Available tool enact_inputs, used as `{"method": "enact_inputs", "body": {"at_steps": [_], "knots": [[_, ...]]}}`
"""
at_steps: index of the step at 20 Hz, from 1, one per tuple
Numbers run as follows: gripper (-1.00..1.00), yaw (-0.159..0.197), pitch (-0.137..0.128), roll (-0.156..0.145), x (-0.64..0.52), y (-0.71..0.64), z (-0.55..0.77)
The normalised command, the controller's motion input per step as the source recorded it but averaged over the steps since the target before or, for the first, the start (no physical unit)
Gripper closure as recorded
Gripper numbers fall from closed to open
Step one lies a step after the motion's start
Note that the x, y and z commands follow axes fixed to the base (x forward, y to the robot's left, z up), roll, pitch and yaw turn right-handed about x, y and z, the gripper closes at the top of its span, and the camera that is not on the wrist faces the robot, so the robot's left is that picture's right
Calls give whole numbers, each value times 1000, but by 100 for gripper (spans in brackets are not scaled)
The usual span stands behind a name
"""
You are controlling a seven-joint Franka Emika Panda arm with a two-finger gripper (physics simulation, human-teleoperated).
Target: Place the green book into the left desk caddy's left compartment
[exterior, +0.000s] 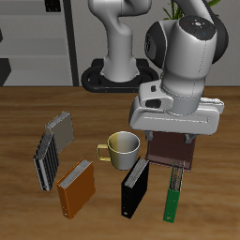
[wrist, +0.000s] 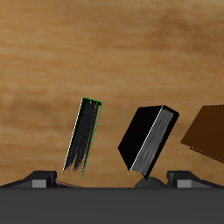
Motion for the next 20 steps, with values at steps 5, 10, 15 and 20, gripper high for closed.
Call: {"method": "enact_inputs", "body": {"at_steps": [5, 10, 15, 20], "knots": [[-100, -21, 16, 29, 55, 142, -357], [-100, -20, 30, 5, 119, 19, -351], [-100, -15, 35, 12, 55, 121, -306], [-100, 18, 20, 35, 35, 123, -279]]}}
